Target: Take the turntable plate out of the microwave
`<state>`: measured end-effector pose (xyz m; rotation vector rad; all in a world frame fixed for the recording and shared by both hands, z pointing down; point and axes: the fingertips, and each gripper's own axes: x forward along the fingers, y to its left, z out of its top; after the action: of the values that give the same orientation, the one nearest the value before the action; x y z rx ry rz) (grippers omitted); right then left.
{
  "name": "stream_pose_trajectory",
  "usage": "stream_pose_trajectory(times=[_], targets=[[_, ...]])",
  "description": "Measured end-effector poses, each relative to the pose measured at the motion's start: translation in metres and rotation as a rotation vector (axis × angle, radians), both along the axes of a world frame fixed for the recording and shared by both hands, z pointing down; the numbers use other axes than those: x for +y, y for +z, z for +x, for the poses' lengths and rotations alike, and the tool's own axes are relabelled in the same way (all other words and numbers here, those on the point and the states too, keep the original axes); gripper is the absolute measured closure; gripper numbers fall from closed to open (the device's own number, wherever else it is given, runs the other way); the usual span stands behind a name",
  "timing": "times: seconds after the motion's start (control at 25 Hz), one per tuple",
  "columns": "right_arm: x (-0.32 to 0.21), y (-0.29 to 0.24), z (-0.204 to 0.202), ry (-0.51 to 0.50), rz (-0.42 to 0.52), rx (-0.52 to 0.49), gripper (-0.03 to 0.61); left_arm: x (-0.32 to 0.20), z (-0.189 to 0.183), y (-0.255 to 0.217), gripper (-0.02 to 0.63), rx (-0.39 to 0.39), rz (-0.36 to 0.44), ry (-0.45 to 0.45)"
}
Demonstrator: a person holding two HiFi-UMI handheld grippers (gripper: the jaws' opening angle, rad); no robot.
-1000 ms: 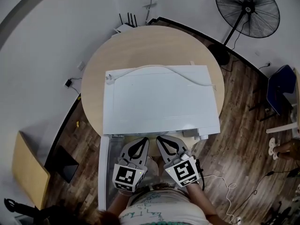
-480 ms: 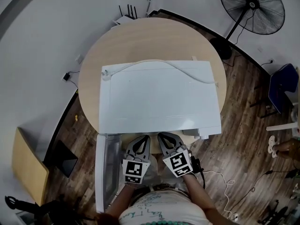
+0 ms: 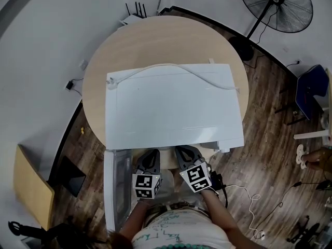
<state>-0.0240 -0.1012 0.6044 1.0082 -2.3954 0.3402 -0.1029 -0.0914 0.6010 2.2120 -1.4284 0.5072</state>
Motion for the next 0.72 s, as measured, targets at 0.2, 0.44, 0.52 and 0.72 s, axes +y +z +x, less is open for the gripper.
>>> stream_pose_trajectory(times=[0.2, 0.44, 0.52, 0.72], targets=[[0.001, 0.0, 0.001, -0.005, 0.002, -0.009, 0.588, -0.005, -0.018, 0.015, 0.564, 0.301, -0.126, -0.262], [0.0, -0.001, 0.009, 0.0, -0.005, -0.005, 0.588, -0.009, -0.03, 0.033, 0.41, 0.472, -0.226, -0.476], [-0.001, 0.0, 0.013, 0.001, -0.008, -0.002, 0.588, -0.013, -0.028, 0.038, 0.369, 0.516, -0.247, -0.514], [-0.003, -0.003, 0.024, 0.018, -0.014, -0.005, 0.588, -0.022, -0.024, 0.048, 0.347, 0.592, -0.293, -0.591]])
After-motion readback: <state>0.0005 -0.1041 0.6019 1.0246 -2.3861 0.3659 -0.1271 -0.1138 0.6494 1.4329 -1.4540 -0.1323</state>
